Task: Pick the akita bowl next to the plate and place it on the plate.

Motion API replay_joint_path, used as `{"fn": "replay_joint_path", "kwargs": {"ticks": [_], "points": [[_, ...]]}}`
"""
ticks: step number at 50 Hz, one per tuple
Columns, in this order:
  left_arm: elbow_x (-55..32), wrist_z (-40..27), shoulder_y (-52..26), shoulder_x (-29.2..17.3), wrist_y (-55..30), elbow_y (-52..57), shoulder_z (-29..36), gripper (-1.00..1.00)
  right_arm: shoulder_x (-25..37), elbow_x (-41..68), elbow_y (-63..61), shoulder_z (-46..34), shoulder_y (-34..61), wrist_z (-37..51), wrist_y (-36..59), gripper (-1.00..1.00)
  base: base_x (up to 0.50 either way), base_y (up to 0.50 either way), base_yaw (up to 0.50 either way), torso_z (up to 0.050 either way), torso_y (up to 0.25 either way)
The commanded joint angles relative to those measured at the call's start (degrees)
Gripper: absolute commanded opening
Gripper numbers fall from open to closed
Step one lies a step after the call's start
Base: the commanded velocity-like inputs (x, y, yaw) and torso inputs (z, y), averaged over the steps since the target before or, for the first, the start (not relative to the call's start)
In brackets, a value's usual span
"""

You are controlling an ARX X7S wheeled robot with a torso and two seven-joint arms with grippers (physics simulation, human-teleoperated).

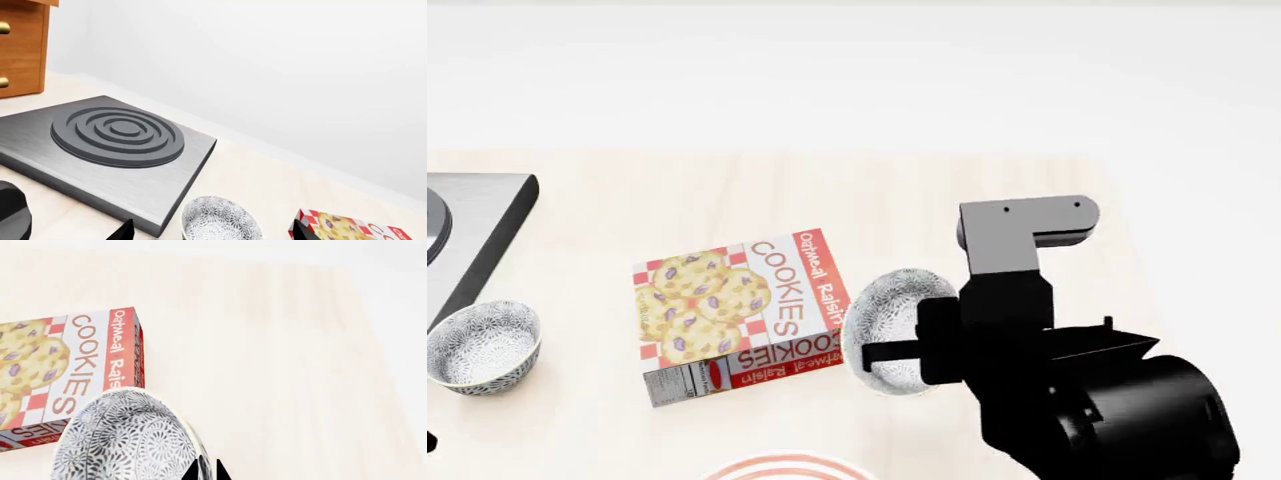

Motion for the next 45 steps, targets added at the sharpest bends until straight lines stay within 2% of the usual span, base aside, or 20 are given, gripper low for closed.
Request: {"fn": "replay_joint_path", "kwargs": {"ticks": [1, 6, 10, 18, 31, 45], "points": [[-0.13, -0.04, 0.08, -0.08, 0.2, -0.15, 0.05, 1.0, 0.7, 5.71, -15.19, 5.11, 0.3, 6.98, 9.69, -1.0, 0.0, 0.0, 0.0, 0.0, 0.0], [-0.17, -0.06, 0.11, -0.12, 0.27, -0.14, 0.11, 1.0, -0.42, 9.05, -17.31, 8.43, 1.07, 9.48, 14.32, -1.0, 0.0, 0.0, 0.0, 0.0, 0.0], [-0.24, -0.18, 0.01, -0.2, 0.18, -0.1, 0.17, 1.0, -2.71, 14.03, -17.62, 14.21, 1.76, 11.83, 19.33, -1.0, 0.0, 0.0, 0.0, 0.0, 0.0], [-0.3, -0.32, -0.03, -0.23, 0.25, -0.17, 0.22, 1.0, -4.21, 19.43, -17.14, 18.19, 1.43, 14.36, 23.13, -1.0, 0.0, 0.0, 0.0, 0.0, 0.0], [-0.57, -0.53, 0.29, -0.39, 0.19, 0.34, 0.27, 1.0, -2.74, 38.03, -12.36, 18.26, 0.02, 25.29, 23.12, -1.0, 0.0, 0.0, 0.0, 0.0, 0.001], [-0.3, -0.26, 0.15, -0.32, 0.95, -0.56, 0.56, 1.0, -1.79, 40.64, -11.87, 14.94, -4.14, 22.15, 20.12, -1.0, 0.0, 0.0, 0.0, 0.0, 0.0]]}}
